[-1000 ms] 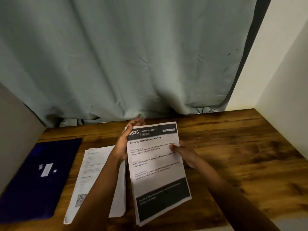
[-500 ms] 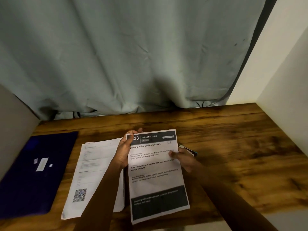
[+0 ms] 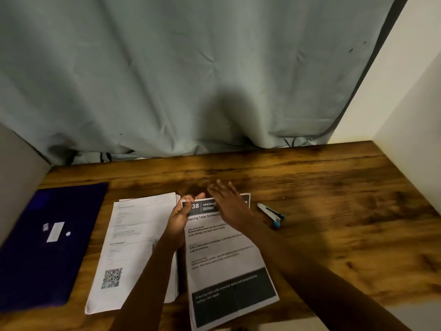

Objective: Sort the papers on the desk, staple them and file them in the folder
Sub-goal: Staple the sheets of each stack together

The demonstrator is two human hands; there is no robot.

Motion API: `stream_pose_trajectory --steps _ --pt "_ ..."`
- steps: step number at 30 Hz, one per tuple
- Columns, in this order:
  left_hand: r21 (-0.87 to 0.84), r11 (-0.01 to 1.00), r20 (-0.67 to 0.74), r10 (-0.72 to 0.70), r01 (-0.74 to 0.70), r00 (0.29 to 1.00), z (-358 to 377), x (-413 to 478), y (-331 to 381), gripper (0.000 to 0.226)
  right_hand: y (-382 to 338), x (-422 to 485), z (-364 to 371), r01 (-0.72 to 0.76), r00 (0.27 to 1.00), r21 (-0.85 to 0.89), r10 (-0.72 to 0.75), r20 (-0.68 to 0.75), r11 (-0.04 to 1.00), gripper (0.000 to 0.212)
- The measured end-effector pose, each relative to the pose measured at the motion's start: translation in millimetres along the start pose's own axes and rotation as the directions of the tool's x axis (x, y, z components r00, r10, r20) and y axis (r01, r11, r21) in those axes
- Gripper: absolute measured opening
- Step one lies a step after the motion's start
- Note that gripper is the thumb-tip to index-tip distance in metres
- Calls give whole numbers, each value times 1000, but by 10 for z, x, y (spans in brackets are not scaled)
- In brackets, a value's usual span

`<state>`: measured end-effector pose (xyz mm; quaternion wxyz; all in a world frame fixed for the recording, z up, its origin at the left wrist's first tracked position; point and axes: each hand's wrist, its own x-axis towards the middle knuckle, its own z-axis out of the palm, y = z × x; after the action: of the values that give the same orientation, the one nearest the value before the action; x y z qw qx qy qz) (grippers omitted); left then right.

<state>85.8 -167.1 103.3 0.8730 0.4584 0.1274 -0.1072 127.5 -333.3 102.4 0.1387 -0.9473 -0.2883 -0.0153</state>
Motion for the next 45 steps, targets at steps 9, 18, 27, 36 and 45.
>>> stream_pose_trajectory --steps 9,18,27,36,45 --pt "8 1000 -19 -24 24 1000 -97 -57 21 26 491 -106 -68 -254 966 257 233 109 932 17" --pt "132 990 -37 62 -56 997 -233 103 -129 23 636 -169 -97 -471 878 447 454 153 760 24" --pt "606 791 -79 156 -77 985 -522 218 -73 20 770 -223 -28 -536 844 386 489 220 751 26" --pt "741 668 -153 276 -75 949 -555 328 -95 14 959 -301 81 -592 806 231 578 131 772 30" --pt "754 655 -179 282 -53 942 -592 351 -125 13 1127 -649 213 -636 737 -105 642 210 765 47"
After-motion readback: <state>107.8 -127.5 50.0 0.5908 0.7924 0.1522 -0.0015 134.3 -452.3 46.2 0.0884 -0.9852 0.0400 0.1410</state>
